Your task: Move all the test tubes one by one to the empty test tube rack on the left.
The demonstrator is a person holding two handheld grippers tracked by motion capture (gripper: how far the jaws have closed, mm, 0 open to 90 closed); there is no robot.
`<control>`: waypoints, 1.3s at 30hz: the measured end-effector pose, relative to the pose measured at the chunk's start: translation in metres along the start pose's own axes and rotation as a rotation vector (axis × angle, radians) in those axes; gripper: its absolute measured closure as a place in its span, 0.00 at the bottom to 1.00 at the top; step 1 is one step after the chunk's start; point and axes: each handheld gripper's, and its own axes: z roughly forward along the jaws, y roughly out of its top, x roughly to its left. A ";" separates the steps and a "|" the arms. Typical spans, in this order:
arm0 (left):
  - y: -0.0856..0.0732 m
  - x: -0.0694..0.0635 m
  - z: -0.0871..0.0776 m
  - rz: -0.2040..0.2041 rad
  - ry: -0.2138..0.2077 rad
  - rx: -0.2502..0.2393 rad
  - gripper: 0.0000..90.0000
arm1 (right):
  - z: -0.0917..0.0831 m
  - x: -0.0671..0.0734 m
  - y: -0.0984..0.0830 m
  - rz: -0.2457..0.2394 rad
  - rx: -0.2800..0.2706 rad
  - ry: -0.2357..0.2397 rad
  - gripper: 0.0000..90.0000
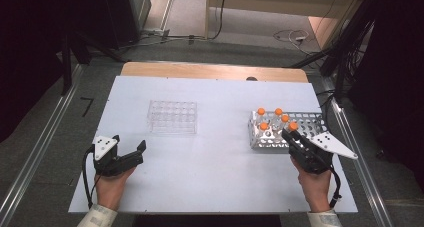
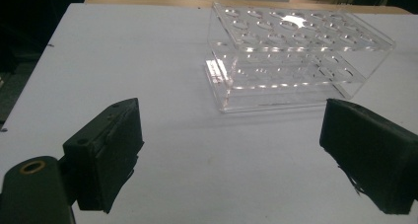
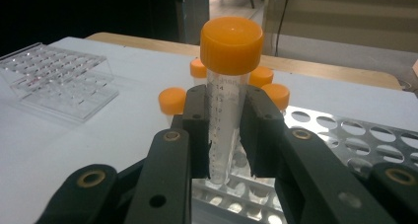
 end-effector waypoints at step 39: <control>0.020 -0.078 0.017 0.078 -0.276 -0.032 0.16 | 0.038 0.076 -0.015 -0.098 0.093 0.247 0.81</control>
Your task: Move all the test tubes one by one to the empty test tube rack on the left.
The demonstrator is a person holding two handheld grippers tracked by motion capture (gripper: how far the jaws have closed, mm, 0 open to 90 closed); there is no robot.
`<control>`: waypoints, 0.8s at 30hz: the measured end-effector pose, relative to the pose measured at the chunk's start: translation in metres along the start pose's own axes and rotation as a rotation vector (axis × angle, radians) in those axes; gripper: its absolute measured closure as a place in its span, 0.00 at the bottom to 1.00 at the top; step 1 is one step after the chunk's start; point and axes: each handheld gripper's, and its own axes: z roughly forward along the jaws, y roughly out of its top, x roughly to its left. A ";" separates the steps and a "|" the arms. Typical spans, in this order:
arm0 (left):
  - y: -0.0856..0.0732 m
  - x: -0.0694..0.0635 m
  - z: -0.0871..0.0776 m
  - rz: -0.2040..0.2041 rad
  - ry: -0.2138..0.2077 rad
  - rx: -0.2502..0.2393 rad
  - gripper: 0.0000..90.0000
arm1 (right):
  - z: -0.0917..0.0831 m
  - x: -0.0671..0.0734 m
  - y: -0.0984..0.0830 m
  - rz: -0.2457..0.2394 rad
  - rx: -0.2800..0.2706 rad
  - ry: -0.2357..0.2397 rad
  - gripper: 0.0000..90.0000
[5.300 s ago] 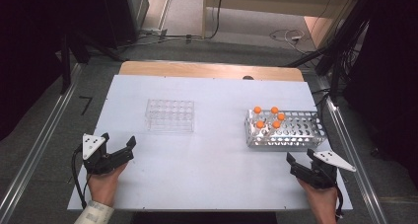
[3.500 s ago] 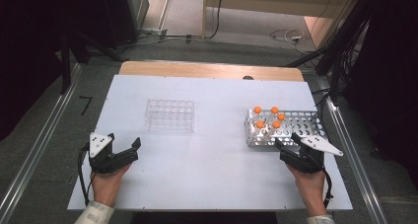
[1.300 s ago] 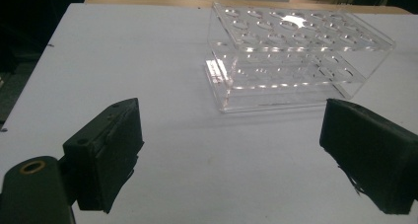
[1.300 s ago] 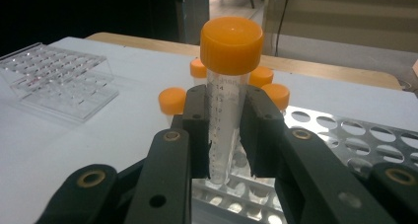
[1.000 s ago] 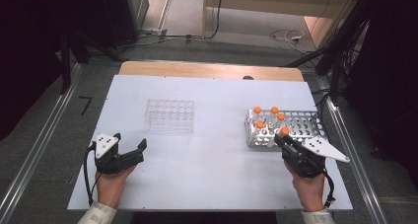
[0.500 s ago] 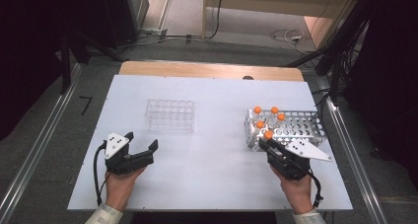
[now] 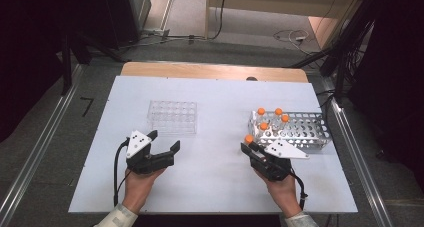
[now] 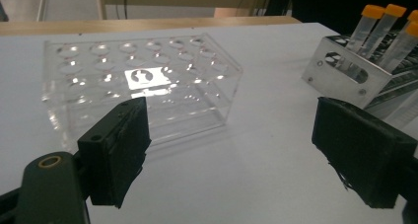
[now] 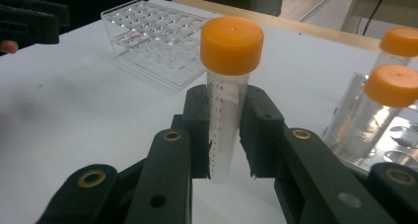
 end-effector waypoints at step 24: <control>0.021 -0.060 0.029 0.109 -0.261 -0.028 0.37 | 0.041 0.028 0.005 -0.042 0.052 0.099 0.81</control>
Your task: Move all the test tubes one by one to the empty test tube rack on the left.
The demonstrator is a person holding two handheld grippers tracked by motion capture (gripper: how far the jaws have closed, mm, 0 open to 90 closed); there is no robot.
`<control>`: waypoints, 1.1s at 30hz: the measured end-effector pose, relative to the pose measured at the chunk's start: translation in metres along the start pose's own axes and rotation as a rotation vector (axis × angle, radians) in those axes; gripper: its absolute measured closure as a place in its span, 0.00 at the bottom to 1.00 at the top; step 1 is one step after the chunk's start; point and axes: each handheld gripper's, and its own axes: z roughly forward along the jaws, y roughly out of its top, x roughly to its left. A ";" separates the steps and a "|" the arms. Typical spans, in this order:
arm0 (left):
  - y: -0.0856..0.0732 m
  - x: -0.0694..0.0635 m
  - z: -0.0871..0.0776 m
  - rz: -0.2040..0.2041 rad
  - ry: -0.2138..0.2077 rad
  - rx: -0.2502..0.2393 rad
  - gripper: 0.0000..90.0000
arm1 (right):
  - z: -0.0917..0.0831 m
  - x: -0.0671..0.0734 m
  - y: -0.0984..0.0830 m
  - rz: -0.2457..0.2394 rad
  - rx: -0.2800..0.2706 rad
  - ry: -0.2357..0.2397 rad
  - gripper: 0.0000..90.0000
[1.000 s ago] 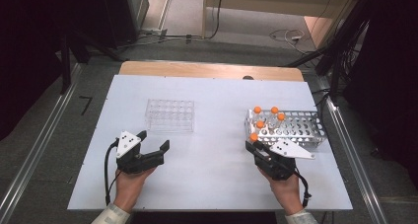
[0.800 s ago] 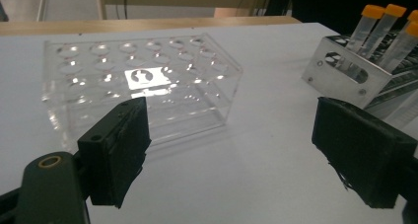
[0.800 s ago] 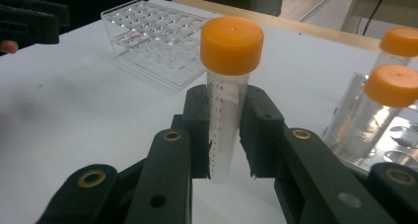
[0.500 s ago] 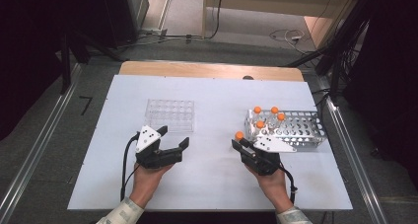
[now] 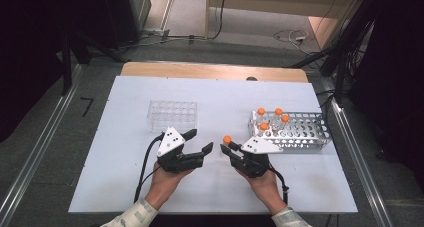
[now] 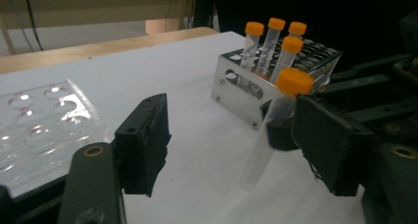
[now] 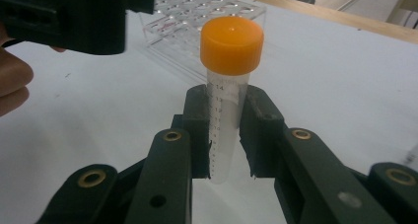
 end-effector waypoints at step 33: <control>0.002 -0.009 0.012 0.021 -0.061 -0.001 0.77 | 0.007 0.008 0.003 0.027 0.015 0.115 0.58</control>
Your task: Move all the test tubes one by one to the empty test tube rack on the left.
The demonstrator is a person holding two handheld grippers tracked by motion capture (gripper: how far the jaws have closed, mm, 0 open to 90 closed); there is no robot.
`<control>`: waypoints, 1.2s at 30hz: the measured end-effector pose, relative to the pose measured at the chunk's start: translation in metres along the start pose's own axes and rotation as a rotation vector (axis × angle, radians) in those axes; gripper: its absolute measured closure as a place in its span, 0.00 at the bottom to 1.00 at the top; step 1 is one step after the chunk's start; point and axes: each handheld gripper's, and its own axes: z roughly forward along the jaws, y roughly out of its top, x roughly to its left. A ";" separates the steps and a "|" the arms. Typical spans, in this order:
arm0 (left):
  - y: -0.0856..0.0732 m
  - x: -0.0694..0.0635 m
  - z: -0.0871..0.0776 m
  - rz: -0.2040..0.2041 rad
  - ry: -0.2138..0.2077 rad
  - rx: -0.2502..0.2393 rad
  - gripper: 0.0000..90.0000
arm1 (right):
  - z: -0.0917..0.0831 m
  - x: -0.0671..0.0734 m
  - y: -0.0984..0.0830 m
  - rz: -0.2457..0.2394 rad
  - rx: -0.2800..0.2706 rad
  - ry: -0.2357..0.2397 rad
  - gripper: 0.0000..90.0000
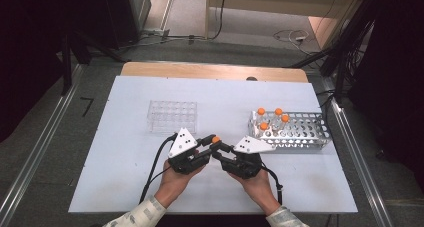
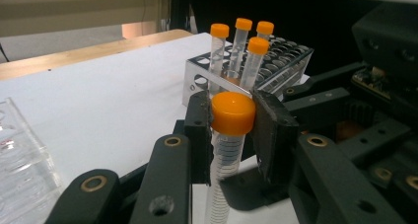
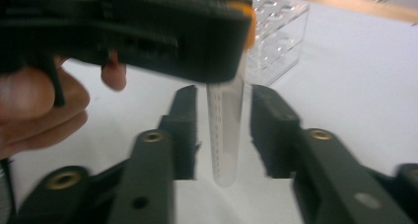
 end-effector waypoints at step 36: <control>0.050 0.087 -0.020 -0.154 0.208 -0.098 0.78 | -0.088 -0.046 -0.032 0.106 -0.033 -0.163 0.35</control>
